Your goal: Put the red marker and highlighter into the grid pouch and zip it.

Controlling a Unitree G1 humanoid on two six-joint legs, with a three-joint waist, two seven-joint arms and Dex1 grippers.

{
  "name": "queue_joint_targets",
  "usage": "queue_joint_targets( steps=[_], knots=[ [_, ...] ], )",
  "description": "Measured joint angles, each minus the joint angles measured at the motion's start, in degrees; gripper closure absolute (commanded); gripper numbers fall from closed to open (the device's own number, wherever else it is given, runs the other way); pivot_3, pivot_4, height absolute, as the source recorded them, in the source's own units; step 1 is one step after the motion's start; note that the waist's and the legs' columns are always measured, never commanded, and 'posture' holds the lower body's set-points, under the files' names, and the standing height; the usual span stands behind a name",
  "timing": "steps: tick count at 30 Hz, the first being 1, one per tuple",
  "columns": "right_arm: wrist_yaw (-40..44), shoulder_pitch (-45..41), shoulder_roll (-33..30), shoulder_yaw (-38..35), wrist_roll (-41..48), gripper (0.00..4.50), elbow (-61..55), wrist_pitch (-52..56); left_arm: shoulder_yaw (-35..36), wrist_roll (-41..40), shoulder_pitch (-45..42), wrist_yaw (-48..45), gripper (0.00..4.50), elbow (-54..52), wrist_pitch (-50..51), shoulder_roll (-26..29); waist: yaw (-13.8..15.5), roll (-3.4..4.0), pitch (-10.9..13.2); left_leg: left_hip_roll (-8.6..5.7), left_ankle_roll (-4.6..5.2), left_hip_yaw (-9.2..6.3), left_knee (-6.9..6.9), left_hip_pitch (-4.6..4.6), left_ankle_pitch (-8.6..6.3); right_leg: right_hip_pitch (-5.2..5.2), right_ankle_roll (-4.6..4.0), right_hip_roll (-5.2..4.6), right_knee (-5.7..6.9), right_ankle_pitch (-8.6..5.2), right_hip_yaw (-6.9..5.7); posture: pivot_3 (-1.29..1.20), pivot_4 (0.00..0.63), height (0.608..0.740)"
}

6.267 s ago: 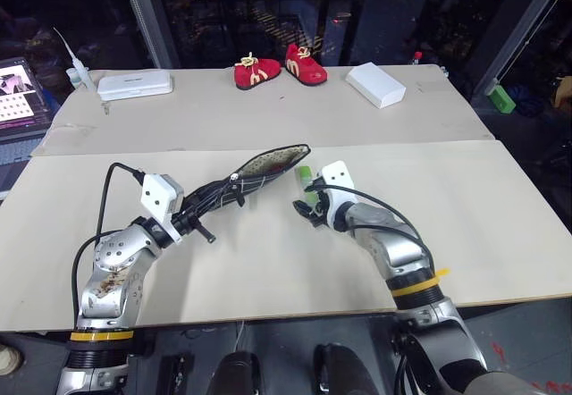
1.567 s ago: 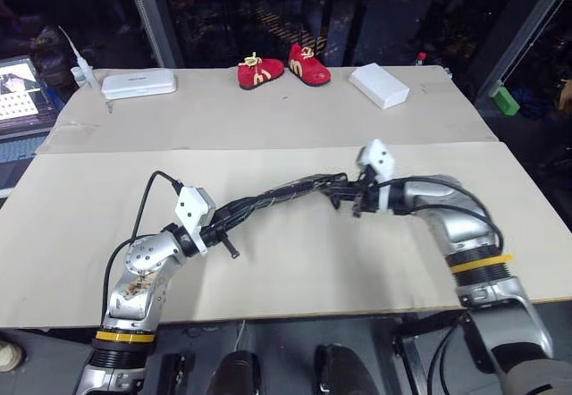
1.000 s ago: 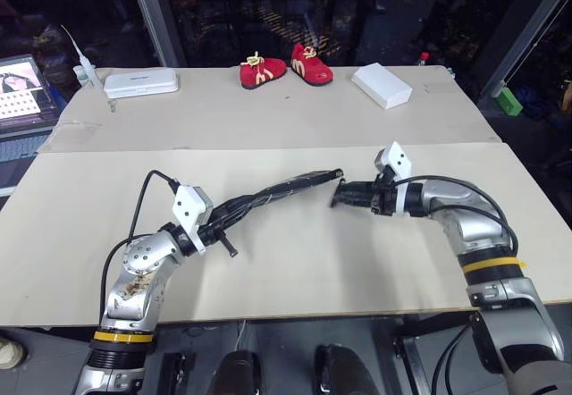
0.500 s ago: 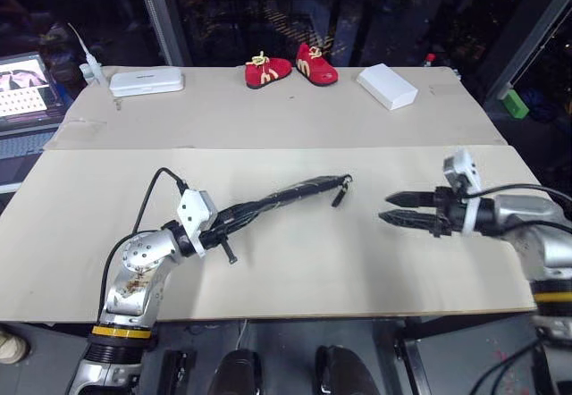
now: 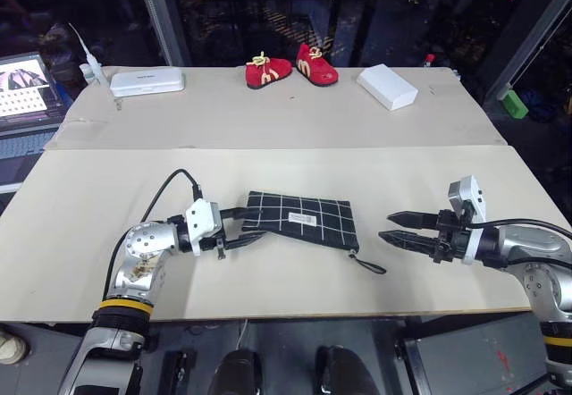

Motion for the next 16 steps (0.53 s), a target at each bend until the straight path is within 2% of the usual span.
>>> queue_joint_targets(
  steps=[5, 7, 9, 11, 16],
  knots=[
    [-0.55, -1.03, -0.16, 0.42, -0.60, 1.56, 3.61, -0.28, 0.69, -7.65, 6.71, 5.47, 1.07, -15.52, 19.28, 2.12, -0.49, 0.00, 0.00, 0.01, 0.03, -0.12, 0.00, 0.07, -0.02, -0.01, 0.04, 0.06, 0.06, -0.01, 0.05, 0.00, 0.150, 0.740],
    [-0.48, -3.39, -0.23, 0.68, -1.46, 1.56, 7.31, -1.67, 3.93, -12.51, 12.34, 11.36, 1.07, -23.21, 32.98, 6.09, -1.29, 0.00, 0.01, 0.06, 0.02, -0.15, 0.00, 0.12, -0.01, 0.00, 0.04, 0.10, 0.08, -0.01, 0.11, 0.00, 0.150, 0.740],
    [-0.50, -4.59, -0.29, 0.37, -1.85, 1.56, 9.85, -2.51, 7.81, -14.35, 15.28, 16.78, 1.07, -25.57, 39.80, 6.88, -1.45, -0.01, 0.01, 0.06, 0.01, -0.18, 0.00, 0.16, -0.01, 0.02, 0.17, 0.11, 0.10, -0.10, 0.11, 0.00, 0.150, 0.740],
    [-0.61, -5.87, -0.18, -0.03, -2.16, 1.56, 12.53, -3.25, 12.45, -15.89, 17.41, 21.59, 1.07, -26.69, 44.95, 7.46, -1.38, -0.01, 0.01, 0.03, 0.00, -0.20, 0.00, 0.17, 0.01, 0.04, 0.24, 0.09, 0.11, -0.14, 0.10, 0.00, 0.150, 0.740],
    [-1.40, -7.44, 0.29, -1.68, -2.19, 1.56, 18.69, -5.30, 21.84, -17.89, 20.47, 26.08, 1.07, -26.64, 47.16, 7.93, -1.03, -0.01, 0.01, 0.00, 0.00, -0.16, 0.00, 0.11, 0.00, 0.02, 0.01, 0.06, 0.03, -0.02, 0.08, 0.00, 0.150, 0.740]
  ],
)
